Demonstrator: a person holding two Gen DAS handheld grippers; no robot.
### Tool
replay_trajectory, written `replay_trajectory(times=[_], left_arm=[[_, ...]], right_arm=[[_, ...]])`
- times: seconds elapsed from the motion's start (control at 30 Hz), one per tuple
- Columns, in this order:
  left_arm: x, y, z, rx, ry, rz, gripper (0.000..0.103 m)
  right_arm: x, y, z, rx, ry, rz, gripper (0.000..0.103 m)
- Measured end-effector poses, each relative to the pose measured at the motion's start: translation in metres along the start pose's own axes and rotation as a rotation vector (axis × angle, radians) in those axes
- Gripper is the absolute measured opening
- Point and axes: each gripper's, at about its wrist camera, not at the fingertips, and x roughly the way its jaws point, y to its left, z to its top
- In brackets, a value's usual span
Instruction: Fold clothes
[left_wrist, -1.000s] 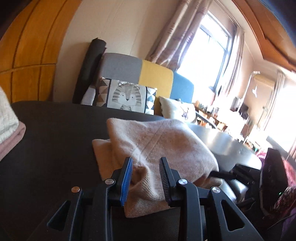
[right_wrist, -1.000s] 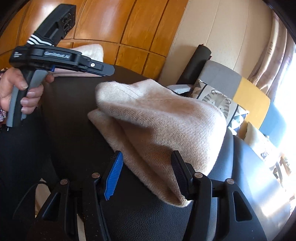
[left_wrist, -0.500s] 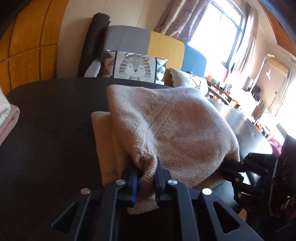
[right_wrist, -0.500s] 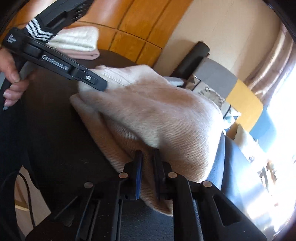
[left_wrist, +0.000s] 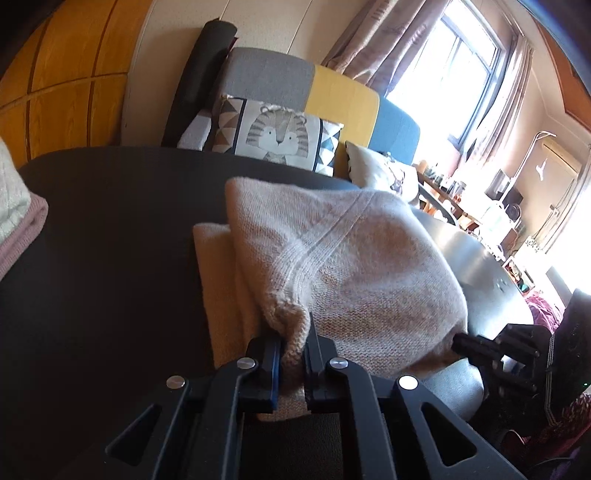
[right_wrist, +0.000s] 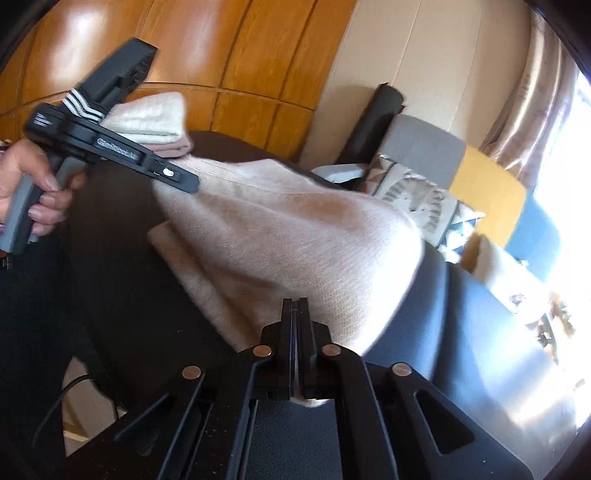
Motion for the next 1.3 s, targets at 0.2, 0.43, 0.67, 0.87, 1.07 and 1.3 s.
replay_trajectory(times=[0.2,0.43,0.67,0.87,1.07,1.3], left_arm=[[0.013,0.005,-0.004,-0.006,0.013,0.041,0.009],[0.014,0.012,-0.006,-0.031,0.009,0.045,0.009],[0.021,0.004,-0.019,0.036,0.003,0.113,0.010],[0.021,0.012,-0.030,-0.010,-0.056,0.055,0.013],[0.020,0.020,-0.042,-0.046,-0.108,0.037,0.015],[0.020,0.015,-0.046,-0.014,-0.123,0.067,0.016]], right_arm=[[0.015,0.019,0.010,-0.089,0.018,-0.027,0.012],[0.022,-0.006,-0.002,-0.027,0.185,-0.037,0.005],[0.022,-0.010,0.000,-0.022,0.197,-0.006,0.007],[-0.005,-0.014,0.038,0.031,0.004,0.141,0.010],[0.041,-0.016,0.052,0.084,0.084,0.151,0.010],[0.052,-0.003,0.023,0.034,0.097,0.121,0.010]])
